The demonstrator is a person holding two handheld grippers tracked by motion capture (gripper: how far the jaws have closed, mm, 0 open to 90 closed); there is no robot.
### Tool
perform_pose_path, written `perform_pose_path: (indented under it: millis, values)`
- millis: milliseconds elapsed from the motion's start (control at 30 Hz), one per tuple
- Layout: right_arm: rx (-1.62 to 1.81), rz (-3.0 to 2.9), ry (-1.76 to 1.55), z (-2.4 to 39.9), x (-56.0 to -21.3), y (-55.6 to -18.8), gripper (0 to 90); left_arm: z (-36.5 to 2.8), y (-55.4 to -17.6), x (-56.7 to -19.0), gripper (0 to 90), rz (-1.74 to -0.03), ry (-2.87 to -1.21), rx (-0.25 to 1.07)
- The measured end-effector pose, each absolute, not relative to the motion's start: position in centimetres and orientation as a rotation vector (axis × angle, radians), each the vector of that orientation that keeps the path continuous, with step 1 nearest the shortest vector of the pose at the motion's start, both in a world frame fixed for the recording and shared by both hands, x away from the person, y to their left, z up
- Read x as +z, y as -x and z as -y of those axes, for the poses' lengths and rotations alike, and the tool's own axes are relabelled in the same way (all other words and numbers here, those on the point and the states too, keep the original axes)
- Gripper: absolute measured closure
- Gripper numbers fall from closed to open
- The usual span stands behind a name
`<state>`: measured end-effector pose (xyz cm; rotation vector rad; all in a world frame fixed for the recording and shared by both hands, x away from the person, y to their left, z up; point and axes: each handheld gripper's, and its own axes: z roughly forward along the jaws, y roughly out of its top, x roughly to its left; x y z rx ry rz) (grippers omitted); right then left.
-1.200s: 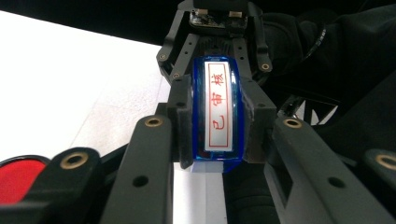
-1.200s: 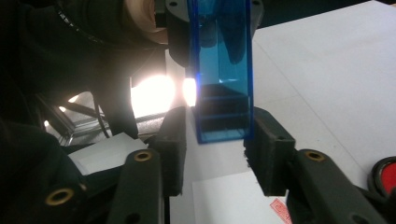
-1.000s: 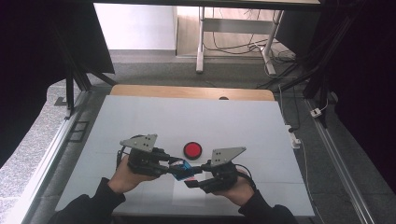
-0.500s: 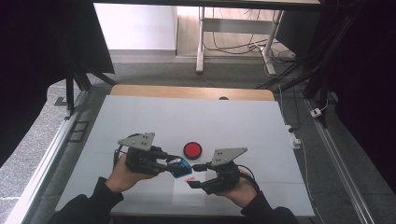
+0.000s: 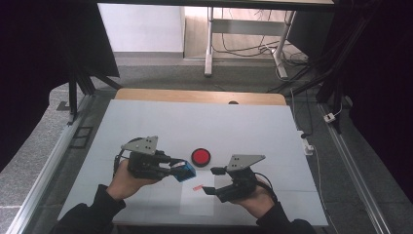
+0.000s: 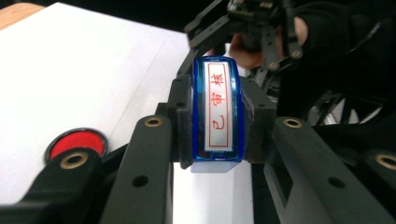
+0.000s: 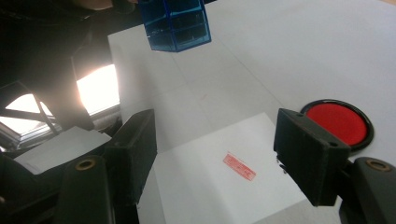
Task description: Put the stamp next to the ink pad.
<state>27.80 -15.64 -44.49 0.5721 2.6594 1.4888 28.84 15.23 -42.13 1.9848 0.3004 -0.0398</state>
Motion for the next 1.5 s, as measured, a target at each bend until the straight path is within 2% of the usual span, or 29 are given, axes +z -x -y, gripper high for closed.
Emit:
perform_pose_path:
  millis: [567, 1100, 1500]
  values:
    - [1.389, -2.626, -0.737, 17.5, -45.0, -27.4, 18.5, -16.1, -29.4, -42.4, 69.7, -0.458, -2.054, 0.050]
    - [1.265, -2.559, -0.851, 20.3, -45.8, -26.1, 3.6, -17.0, -30.1, -42.9, 69.7, -0.573, -2.105, 0.115]
    - [1.170, -2.478, -0.934, 22.3, -46.1, -25.3, 0.0, -18.0, -30.5, -43.3, 69.7, -0.655, -2.121, 0.185]
